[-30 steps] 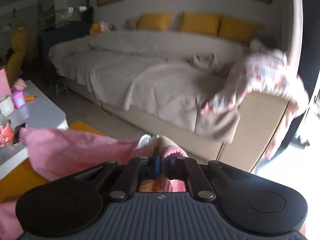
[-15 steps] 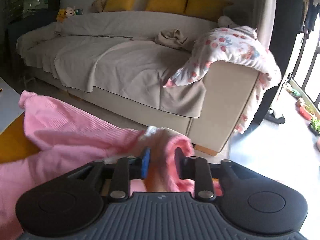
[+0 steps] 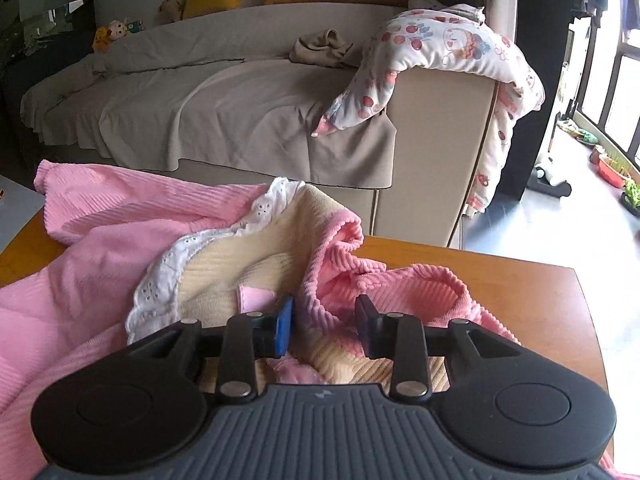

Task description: Fold clothes

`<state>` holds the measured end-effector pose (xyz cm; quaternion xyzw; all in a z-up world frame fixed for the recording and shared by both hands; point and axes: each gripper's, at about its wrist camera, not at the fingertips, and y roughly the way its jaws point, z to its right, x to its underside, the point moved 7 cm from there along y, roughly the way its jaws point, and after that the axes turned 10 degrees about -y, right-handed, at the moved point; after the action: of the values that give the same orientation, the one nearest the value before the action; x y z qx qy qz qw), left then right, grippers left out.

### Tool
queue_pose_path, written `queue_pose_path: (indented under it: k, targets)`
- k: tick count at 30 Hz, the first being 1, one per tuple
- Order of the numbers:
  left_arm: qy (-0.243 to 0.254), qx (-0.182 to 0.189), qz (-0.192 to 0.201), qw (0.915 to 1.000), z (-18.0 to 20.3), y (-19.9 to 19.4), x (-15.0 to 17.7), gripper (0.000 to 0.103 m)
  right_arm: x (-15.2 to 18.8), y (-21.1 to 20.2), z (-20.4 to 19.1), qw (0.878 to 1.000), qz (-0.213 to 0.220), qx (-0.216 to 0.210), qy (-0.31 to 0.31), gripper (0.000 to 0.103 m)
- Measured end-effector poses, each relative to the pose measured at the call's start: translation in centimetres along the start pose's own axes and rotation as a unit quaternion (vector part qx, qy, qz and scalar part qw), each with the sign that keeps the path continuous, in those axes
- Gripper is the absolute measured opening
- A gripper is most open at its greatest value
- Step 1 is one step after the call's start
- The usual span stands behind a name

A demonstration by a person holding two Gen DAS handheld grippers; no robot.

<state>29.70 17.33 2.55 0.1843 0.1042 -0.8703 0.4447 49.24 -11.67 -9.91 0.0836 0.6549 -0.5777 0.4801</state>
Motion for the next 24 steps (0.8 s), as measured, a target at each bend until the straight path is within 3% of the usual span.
queue_pose_path:
  k: [4,7,10,12,13,14,17,21,24]
  targets:
    - [0.048,-0.035,0.005,0.9982,0.7,-2.9,-0.5,0.103,0.0,-0.8,-0.3,1.0,0.007,0.014,-0.015,0.037]
    - [0.069,-0.107,-0.032,0.9914,-2.3,-3.4,1.9,0.103,-0.2,-3.6,-1.6,0.999,0.03,0.014,-0.041,0.041]
    - [0.156,-0.2,-0.087,0.9633,-5.5,-2.7,5.3,0.103,0.5,-8.1,-3.7,0.996,0.054,-0.025,-0.063,0.062]
    - [0.217,-0.228,-0.121,0.9414,-6.7,-2.0,6.9,0.103,2.1,-11.1,-5.1,0.995,0.057,-0.05,-0.069,0.064]
    - [0.225,-0.223,-0.135,0.9387,-6.9,-1.4,7.4,0.103,3.2,-12.4,-5.9,0.994,0.054,-0.065,-0.065,0.064]
    - [0.226,-0.212,-0.148,0.9392,-7.0,-0.5,7.8,0.103,4.4,-13.3,-6.6,0.994,0.047,-0.084,-0.053,0.064]
    - [0.194,-0.153,-0.172,0.9535,-6.8,2.6,8.6,0.103,7.6,-14.2,-8.3,0.993,0.036,-0.112,-0.009,0.062]
    - [0.15,-0.152,-0.195,0.9572,-8.9,6.0,8.7,0.103,11.2,-14.1,-9.2,0.989,0.026,-0.129,0.068,0.062]
    - [0.105,-0.156,-0.214,0.9584,-10.4,6.7,9.3,0.103,12.3,-14.6,-8.7,0.983,0.042,-0.149,0.103,0.062]
